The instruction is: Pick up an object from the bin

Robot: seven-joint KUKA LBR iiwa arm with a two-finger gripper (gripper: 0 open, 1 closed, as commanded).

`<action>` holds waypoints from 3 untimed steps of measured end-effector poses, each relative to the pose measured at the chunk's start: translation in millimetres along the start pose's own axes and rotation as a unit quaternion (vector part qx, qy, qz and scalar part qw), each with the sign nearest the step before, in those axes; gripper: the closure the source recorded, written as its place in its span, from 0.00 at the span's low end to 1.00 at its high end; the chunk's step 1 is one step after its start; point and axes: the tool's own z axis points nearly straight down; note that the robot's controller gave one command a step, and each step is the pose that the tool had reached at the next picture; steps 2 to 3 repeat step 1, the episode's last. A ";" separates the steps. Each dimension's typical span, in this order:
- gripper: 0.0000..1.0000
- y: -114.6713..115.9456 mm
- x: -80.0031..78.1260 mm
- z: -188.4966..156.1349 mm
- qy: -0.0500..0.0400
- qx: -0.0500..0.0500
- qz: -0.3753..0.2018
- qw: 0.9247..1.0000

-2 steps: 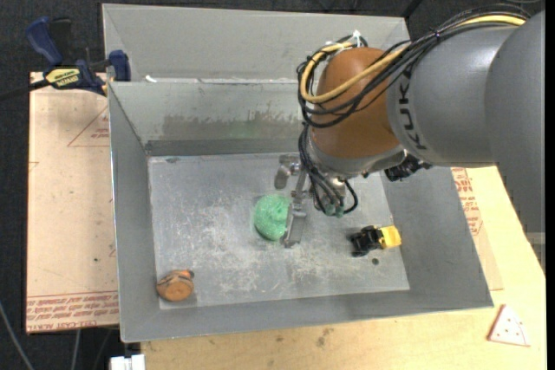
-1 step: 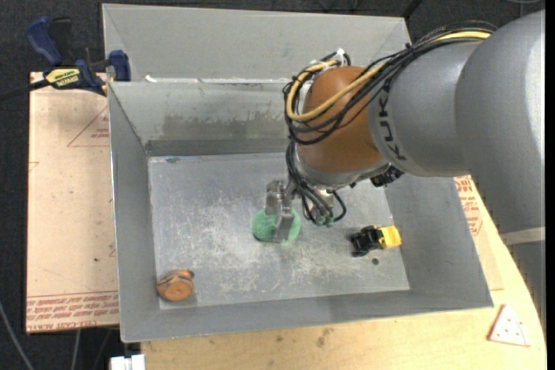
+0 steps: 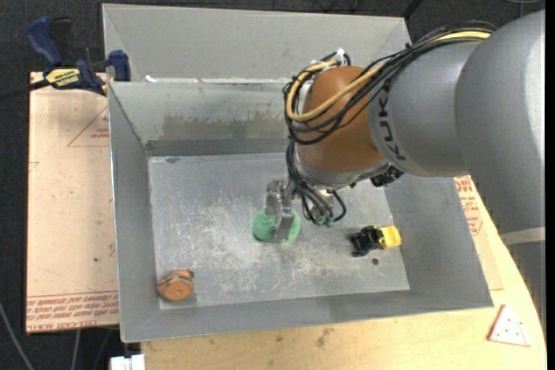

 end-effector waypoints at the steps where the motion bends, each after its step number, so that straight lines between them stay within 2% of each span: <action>1: 1.00 0.3 0.5 -169.5 -0.001 0.000 0.007 1.000; 3: 1.00 0.3 0.5 -169.5 -0.001 0.000 0.007 1.000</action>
Offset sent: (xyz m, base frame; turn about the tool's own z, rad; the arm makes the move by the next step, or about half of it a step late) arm 0.0000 0.0000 0.0000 0.0000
